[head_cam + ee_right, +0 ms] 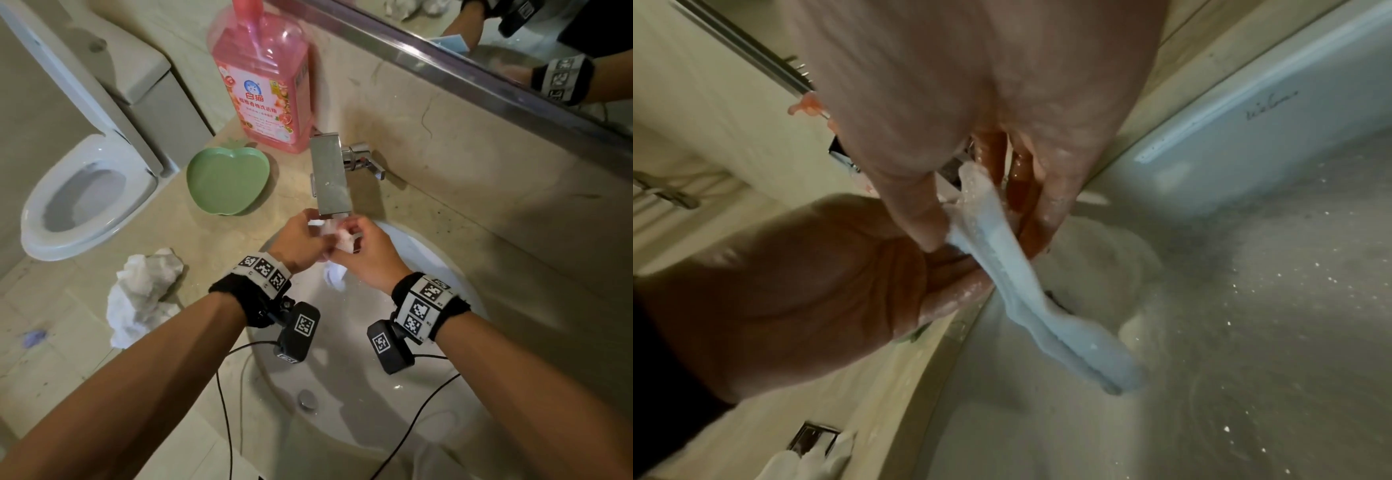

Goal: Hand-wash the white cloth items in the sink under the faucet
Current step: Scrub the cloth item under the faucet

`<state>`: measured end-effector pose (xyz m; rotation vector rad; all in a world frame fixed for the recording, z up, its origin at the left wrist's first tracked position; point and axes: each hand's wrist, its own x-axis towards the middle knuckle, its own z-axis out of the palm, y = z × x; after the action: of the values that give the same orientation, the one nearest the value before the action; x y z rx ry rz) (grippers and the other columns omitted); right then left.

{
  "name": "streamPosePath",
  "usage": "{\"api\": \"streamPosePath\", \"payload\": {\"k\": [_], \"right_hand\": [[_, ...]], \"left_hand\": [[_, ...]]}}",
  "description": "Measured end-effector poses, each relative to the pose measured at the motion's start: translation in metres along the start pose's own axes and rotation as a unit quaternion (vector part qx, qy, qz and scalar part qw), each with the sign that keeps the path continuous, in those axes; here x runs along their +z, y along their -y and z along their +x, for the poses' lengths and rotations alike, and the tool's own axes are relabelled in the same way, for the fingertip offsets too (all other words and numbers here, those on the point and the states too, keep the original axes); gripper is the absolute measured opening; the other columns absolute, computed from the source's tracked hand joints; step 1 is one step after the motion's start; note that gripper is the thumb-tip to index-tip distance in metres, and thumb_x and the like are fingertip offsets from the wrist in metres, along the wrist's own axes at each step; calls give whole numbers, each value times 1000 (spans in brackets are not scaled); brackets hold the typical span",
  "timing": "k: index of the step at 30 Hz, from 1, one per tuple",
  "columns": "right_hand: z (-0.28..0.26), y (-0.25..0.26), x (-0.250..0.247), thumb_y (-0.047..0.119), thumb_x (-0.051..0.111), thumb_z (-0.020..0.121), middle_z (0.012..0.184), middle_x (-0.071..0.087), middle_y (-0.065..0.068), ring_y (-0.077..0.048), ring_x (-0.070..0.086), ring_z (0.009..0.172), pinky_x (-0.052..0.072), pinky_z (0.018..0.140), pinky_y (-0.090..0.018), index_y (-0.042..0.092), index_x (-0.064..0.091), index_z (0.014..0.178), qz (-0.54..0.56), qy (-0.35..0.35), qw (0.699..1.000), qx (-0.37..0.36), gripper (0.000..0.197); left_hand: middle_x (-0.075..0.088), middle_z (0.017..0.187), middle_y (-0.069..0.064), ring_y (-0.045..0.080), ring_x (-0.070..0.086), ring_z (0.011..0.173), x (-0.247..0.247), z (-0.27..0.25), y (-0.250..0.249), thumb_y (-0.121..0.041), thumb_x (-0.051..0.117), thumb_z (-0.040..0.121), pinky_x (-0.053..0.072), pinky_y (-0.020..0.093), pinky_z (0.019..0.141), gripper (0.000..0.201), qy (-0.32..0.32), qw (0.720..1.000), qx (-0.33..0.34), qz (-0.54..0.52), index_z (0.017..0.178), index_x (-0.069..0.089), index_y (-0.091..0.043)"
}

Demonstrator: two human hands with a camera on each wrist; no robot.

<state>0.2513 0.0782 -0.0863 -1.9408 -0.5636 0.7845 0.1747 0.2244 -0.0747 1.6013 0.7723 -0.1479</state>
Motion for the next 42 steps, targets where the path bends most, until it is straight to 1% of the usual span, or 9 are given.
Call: {"api": "streamPosePath", "payload": {"k": [4, 9, 12, 15, 23, 31, 36, 40, 42], "right_hand": [[3, 1, -1, 20, 82, 77, 111, 65, 4, -16, 65, 100, 54, 82, -28, 24, 61, 108, 27, 10, 999, 19, 37], [10, 7, -1, 14, 56, 89, 111, 66, 0, -19, 61, 102, 50, 91, -34, 17, 63, 116, -26, -24, 997, 73, 29], [8, 9, -5, 23, 61, 87, 81, 62, -2, -16, 56, 74, 46, 71, -28, 12, 66, 97, -34, -36, 995, 85, 16], [1, 11, -13, 27, 64, 76, 60, 47, -4, -15, 44, 50, 38, 49, -24, 12, 50, 71, -17, -57, 995, 75, 21], [-4, 21, -37, 25, 50, 80, 71, 50, -7, -17, 47, 64, 37, 58, -30, -3, 52, 84, 90, -112, 988, 59, 28], [0, 9, -43, 22, 73, 82, 89, 68, -8, -26, 64, 83, 52, 67, -34, 11, 61, 93, -16, -136, 989, 59, 20], [5, 7, -35, 12, 63, 89, 86, 65, -6, -25, 61, 76, 48, 49, -19, 11, 57, 98, -30, -68, 995, 63, 11], [10, 10, -18, 15, 56, 97, 128, 64, -6, -25, 61, 114, 48, 101, -35, 14, 59, 132, -75, 6, 996, 46, 36], [12, 17, -6, 18, 58, 97, 126, 62, 2, -16, 58, 113, 43, 98, -29, 14, 61, 134, -81, 35, 996, 23, 36]], "left_hand": [[74, 88, 7, 21, 73, 73, -10, -2, 13, 11, 61, 82, 60, 36, 66, 42, -23, 999, 26, -26, 105, 54, -24], [69, 92, 8, 25, 65, 80, -9, -6, 9, 3, 46, 86, 55, 35, 69, 35, -50, 998, 39, 6, 92, 51, -31], [63, 97, -1, 22, 61, 92, -6, -5, 2, -24, 46, 91, 52, 38, 84, 10, -45, 998, 15, 51, 96, 53, -29], [64, 104, 0, 21, 64, 96, -2, -6, -3, -43, 50, 83, 53, 44, 89, 34, -21, 994, -6, 110, 112, 44, -25], [67, 108, 7, 21, 64, 89, 13, 9, -13, -39, 52, 98, 50, 27, 69, 36, 7, 972, -31, 231, 119, 63, -12], [69, 116, 9, 25, 66, 101, 4, 11, -24, -45, 46, 100, 54, 41, 91, 37, 47, 972, 27, 228, 121, 66, -22], [73, 96, -5, 9, 67, 86, -19, -3, -20, -30, 47, 101, 50, 24, 77, 26, 32, 977, 84, 193, 102, 72, -27], [62, 75, -6, 9, 52, 69, -41, -15, -20, -36, 47, 101, 41, 26, 69, 33, -15, 978, 103, 181, 86, 70, -17], [65, 74, -10, 5, 55, 68, -49, -20, -18, -38, 49, 101, 41, 21, 66, 32, -28, 972, 103, 210, 85, 70, -20]]}}
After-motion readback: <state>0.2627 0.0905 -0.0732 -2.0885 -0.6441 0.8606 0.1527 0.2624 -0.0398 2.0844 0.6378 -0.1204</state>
